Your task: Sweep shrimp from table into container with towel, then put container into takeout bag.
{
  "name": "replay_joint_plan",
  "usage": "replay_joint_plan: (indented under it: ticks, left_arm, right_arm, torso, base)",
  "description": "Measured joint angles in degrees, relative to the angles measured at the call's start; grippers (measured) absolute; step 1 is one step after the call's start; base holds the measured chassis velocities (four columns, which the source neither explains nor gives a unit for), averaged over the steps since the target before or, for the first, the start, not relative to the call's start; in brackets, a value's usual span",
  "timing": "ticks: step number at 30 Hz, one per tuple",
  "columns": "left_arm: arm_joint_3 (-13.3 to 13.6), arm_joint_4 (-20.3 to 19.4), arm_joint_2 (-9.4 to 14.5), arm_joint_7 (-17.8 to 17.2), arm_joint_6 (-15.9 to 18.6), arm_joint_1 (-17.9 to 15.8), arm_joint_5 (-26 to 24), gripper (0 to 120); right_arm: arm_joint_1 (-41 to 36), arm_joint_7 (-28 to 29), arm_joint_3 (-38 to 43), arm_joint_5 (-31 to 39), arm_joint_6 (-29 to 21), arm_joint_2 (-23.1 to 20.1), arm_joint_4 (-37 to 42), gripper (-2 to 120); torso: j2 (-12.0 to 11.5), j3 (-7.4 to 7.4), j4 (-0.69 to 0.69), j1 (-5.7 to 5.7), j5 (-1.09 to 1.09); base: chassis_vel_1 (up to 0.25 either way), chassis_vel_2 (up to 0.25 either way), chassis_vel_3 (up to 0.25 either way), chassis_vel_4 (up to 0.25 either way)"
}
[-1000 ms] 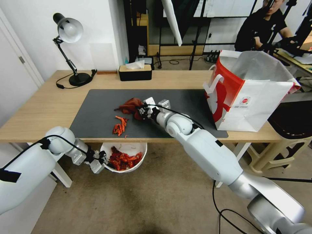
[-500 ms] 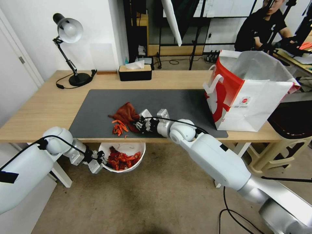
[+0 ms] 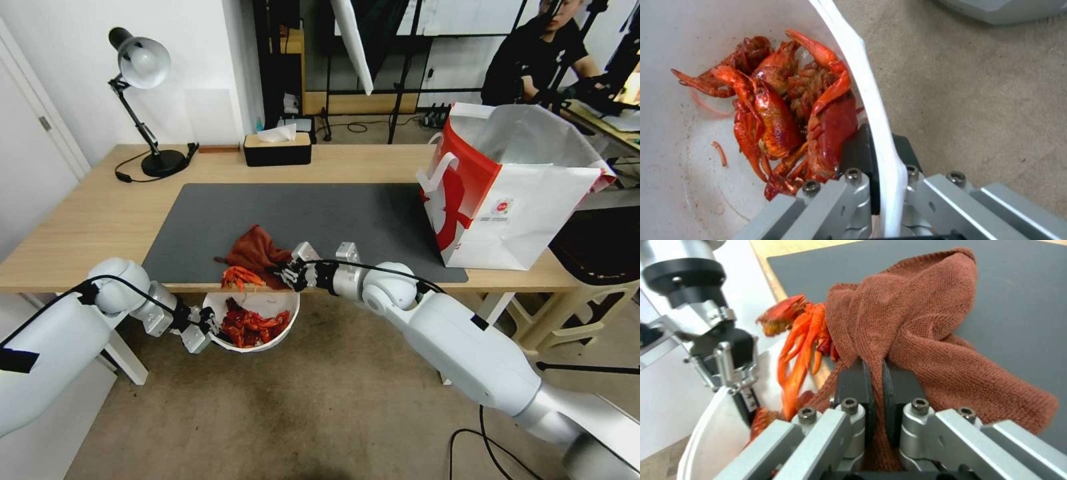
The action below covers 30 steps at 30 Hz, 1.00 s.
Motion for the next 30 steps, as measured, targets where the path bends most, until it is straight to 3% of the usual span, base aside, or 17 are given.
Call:
replay_joint_plan:
  ticks: [30]
  left_arm:
    - [0.4,0.0,0.2,-0.1,0.0,-0.4,0.0,0]
  right_arm:
    - [-11.5,-3.5,5.8,0.5,1.6,-7.0,13.0,2]
  torso:
    - [0.0,0.0,0.0,0.0,-0.01]
  base:
    - [0.0,0.0,0.0,0.0]
